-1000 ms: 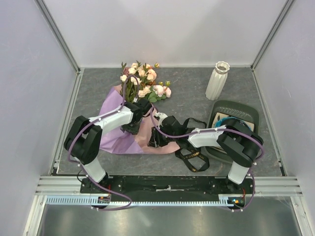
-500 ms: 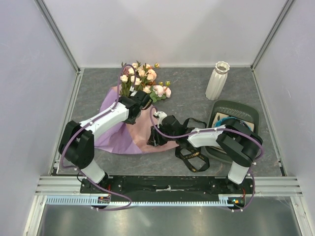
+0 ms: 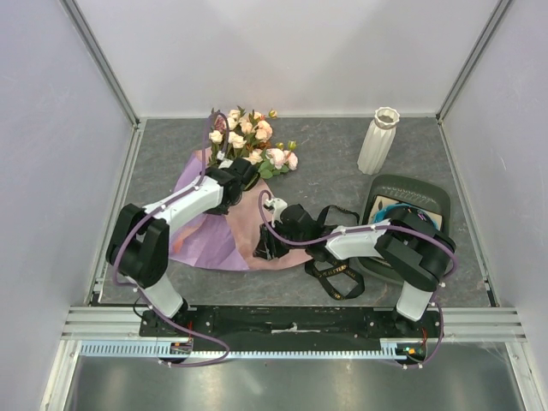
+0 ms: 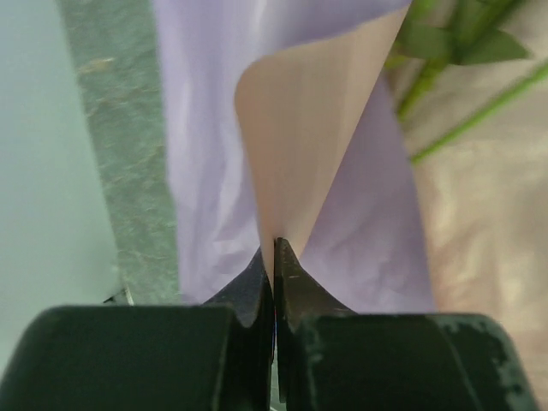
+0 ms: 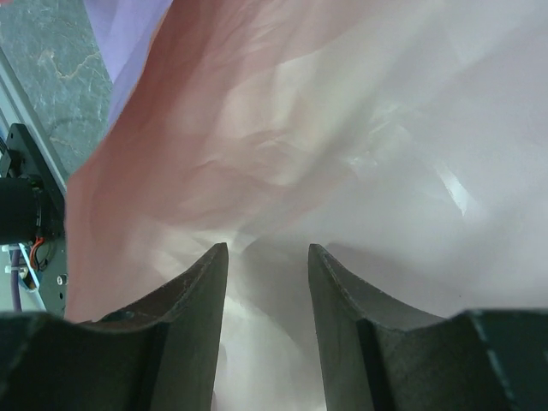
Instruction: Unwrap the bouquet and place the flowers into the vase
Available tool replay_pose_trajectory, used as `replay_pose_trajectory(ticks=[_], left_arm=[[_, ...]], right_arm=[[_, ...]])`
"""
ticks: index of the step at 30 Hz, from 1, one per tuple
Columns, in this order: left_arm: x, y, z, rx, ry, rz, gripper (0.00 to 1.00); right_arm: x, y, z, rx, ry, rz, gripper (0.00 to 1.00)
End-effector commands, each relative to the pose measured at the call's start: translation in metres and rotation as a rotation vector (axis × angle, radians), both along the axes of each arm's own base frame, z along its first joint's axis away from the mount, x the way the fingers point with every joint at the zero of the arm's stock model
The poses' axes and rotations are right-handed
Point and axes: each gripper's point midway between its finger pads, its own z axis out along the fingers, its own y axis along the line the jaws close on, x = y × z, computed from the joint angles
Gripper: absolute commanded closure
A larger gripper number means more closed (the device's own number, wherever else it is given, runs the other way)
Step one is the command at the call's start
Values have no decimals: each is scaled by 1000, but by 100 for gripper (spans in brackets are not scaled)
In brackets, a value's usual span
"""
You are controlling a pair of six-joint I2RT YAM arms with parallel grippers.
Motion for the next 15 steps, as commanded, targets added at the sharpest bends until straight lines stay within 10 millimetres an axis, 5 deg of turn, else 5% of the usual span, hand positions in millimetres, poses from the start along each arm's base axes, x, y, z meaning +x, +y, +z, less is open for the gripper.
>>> replay_pose_trajectory(ticks=[1, 6, 11, 12, 15], left_arm=[[6, 47, 43, 160, -187, 176, 98], [20, 106, 87, 139, -311, 383, 98], [30, 164, 93, -46, -343, 582, 96], [32, 169, 97, -65, -359, 598, 79], [28, 189, 119, -97, -459, 651, 48]], right_arm=[[0, 10, 20, 73, -35, 34, 50], [-9, 17, 17, 98, -2, 81, 49], [-11, 25, 15, 100, 3, 124, 47], [-12, 26, 14, 99, 6, 128, 47], [-8, 30, 17, 94, 3, 130, 45]])
